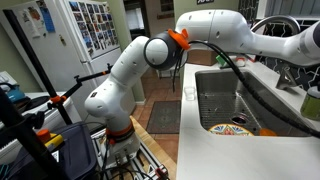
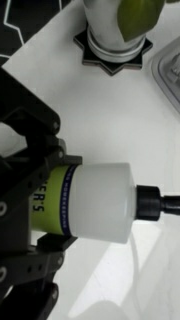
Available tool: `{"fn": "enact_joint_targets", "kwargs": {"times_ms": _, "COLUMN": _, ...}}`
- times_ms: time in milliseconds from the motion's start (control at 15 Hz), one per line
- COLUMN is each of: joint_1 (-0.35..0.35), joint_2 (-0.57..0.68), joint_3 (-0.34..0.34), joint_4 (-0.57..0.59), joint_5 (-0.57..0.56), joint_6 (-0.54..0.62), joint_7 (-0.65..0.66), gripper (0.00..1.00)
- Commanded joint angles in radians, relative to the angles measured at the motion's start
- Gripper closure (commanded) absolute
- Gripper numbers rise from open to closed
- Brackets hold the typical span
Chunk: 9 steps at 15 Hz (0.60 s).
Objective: Put the bigger green bottle in an upright position
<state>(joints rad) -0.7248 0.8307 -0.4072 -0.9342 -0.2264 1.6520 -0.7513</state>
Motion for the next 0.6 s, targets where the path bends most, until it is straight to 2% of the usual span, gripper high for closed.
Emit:
{"fn": "enact_joint_targets", "kwargs": {"times_ms": 0, "joint_1": 0.077, "joint_2": 0.001, "joint_3": -0.040, "joint_4": -0.015, "joint_5": -0.138, "joint_6": 0.033, "joint_7": -0.036, "gripper": 0.63}}
{"fn": "enact_joint_targets", "kwargs": {"times_ms": 200, "joint_1": 0.128, "joint_2": 0.000, "joint_3": -0.041, "joint_4": -0.042, "joint_5": -0.241, "joint_6": 0.066, "joint_7": -0.082, "gripper": 0.63}}
{"fn": "enact_joint_targets", "kwargs": {"times_ms": 267, "joint_1": 0.099, "joint_2": 0.002, "joint_3": -0.019, "joint_4": -0.012, "joint_5": -0.184, "joint_6": 0.026, "joint_7": -0.044, "gripper": 0.63}}
{"fn": "enact_joint_targets", "kwargs": {"times_ms": 333, "joint_1": 0.111, "joint_2": 0.004, "joint_3": -0.019, "joint_4": -0.013, "joint_5": -0.191, "joint_6": 0.028, "joint_7": -0.044, "gripper": 0.38}}
{"fn": "enact_joint_targets", "kwargs": {"times_ms": 533, "joint_1": 0.109, "joint_2": 0.004, "joint_3": -0.018, "joint_4": -0.013, "joint_5": -0.190, "joint_6": 0.028, "joint_7": -0.041, "gripper": 0.38}}
